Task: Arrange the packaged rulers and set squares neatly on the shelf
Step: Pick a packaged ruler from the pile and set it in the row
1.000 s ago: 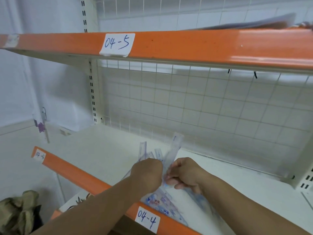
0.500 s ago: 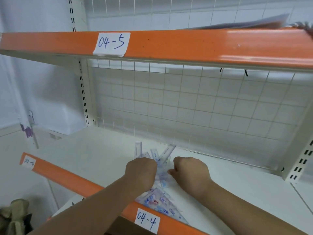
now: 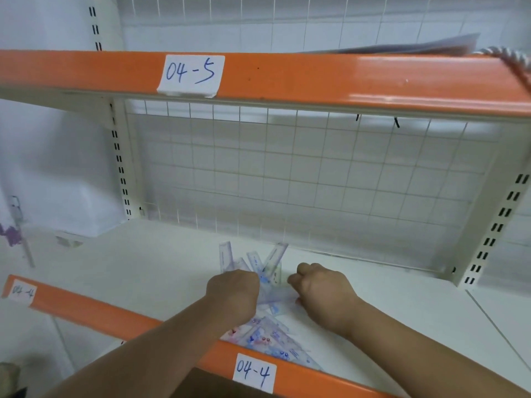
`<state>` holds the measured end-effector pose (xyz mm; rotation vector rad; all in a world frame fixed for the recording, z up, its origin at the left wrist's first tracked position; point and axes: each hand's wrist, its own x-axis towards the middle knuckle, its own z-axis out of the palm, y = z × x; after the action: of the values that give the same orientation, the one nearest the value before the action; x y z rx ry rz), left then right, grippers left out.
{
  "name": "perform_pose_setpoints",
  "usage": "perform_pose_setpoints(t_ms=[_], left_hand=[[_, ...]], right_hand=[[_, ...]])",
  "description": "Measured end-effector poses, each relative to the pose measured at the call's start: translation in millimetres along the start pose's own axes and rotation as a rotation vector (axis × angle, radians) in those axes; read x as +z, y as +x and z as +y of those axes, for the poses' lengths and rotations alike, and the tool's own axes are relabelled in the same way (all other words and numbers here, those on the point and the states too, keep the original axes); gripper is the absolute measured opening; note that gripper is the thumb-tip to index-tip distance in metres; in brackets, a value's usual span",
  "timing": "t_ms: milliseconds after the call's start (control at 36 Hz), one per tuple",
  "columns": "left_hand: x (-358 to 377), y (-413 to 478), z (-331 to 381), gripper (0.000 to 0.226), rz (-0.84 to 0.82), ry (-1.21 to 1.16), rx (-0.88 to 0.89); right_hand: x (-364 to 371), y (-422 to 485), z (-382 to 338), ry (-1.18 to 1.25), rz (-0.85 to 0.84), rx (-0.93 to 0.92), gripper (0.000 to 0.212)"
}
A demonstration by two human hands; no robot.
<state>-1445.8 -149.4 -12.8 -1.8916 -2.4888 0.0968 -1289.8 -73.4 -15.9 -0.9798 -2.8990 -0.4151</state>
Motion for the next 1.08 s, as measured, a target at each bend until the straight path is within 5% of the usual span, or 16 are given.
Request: perform_pose_setpoints(t_ms=[500,1083], left_hand=[[4,4,30,0.010,0.062,-0.045,0.241],[-13,-27,235,0.022,0.033,0.026,0.368]], right_hand=[[5,-58,18,-0.033,-0.037,0.285,0.018],[4,-242,138,-0.108,-0.027,0.492,0.026]])
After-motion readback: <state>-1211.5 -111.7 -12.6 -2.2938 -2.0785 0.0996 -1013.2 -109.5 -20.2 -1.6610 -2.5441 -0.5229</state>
